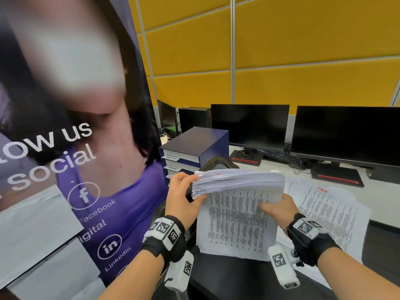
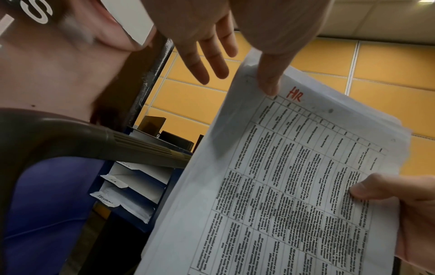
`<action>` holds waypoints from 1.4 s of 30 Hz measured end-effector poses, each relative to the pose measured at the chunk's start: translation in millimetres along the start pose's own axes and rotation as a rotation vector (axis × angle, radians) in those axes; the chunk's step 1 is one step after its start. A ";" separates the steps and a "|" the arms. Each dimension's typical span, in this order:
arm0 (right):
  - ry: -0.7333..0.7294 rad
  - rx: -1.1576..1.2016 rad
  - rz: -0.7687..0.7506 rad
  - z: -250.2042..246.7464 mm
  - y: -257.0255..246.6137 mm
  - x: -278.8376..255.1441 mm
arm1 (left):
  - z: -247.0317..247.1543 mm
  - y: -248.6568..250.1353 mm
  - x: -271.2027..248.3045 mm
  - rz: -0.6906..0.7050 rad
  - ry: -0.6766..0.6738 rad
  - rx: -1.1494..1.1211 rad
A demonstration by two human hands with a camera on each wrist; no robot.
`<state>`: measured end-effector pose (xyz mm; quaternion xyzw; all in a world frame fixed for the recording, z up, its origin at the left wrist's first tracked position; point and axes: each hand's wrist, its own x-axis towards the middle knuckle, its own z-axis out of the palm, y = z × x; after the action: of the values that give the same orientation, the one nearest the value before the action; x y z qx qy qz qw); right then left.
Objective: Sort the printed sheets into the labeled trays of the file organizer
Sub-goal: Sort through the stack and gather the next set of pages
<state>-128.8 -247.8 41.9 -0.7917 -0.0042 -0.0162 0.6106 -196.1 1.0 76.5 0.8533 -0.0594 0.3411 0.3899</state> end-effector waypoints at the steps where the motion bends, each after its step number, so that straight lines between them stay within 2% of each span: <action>1: -0.002 -0.002 -0.001 0.2 -0.3 0.2 | -0.8 1.7 0.3 -0.013 -0.009 0.003; 7: 0.005 0.020 0.014 0.0 -0.9 1.6 | -1.1 5.8 1.0 -0.154 0.009 -0.097; 13: 0.024 0.026 0.022 1.5 -1.5 3.9 | 2.0 -7.4 4.1 0.031 -0.086 0.028; 19: 0.017 0.017 0.019 0.7 -2.2 3.9 | 6.7 -8.8 9.1 0.055 -0.075 0.066; 23: -0.007 0.009 0.017 -0.1 -0.9 5.4 | 5.9 -7.3 10.6 0.057 -0.128 0.028; 30: -0.009 -0.008 0.013 -1.1 -1.2 6.1 | 5.1 -1.0 9.7 -0.033 -0.245 -0.100; 33: -0.013 -0.019 0.020 -2.0 -0.5 6.9 | 6.7 0.3 14.2 -0.078 -0.179 -0.170; 36: -0.022 -0.031 0.016 -3.1 -0.5 6.9 | 7.3 0.9 20.2 -0.207 -0.080 -0.332; 39: -0.029 -0.005 0.018 -4.0 -1.7 4.2 | 7.6 1.8 23.2 -0.344 -0.065 -0.410; 42: -0.051 0.027 0.004 -4.7 -3.3 1.1 | 9.0 -2.7 24.1 -0.358 -0.078 -0.385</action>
<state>-127.9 -251.6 46.4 -0.7837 -0.0185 0.0054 0.6208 -171.9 0.5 85.8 0.7727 0.0136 0.2161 0.5967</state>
